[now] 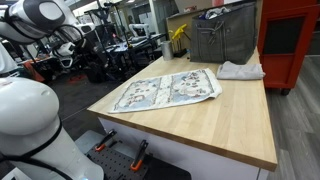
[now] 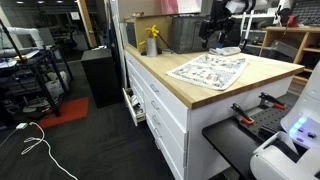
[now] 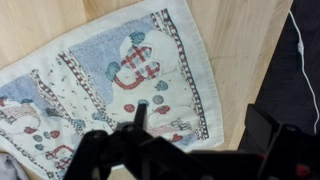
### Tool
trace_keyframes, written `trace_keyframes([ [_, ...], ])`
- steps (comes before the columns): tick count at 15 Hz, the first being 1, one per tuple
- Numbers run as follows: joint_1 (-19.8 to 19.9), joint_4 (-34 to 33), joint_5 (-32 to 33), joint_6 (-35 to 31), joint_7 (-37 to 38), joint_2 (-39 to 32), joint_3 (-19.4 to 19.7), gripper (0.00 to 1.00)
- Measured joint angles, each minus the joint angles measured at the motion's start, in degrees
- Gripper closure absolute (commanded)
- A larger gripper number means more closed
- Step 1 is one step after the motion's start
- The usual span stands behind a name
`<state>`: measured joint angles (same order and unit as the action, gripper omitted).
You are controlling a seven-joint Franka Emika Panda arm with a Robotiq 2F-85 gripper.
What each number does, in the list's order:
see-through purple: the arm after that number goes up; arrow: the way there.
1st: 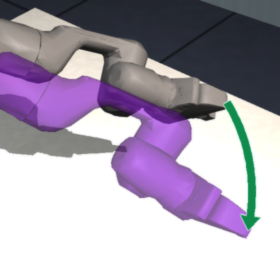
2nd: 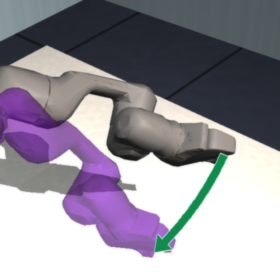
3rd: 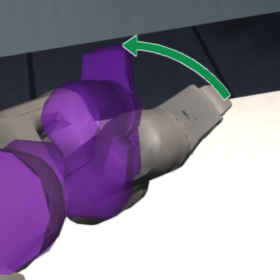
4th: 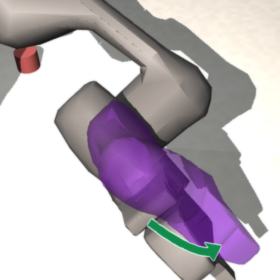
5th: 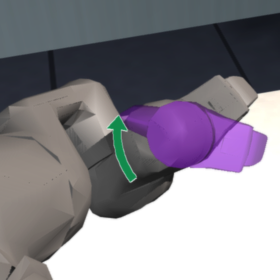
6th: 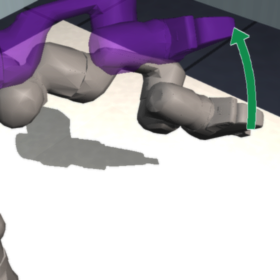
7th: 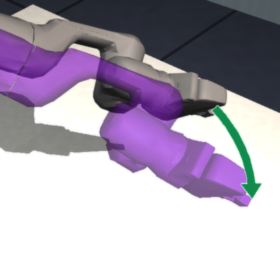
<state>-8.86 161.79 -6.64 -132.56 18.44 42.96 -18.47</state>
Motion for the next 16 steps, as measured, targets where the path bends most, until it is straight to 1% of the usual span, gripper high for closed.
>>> trace_keyframes([
  [11,-0.02,-0.61,0.12,0.0,0.0,-0.43,0.01,0.0],
  [13,-0.06,-0.88,0.12,-0.04,0.0,-2.0,-0.02,0.0],
  [16,-0.25,-1.57,0.12,-0.39,0.0,-6.45,-0.14,0.0],
])
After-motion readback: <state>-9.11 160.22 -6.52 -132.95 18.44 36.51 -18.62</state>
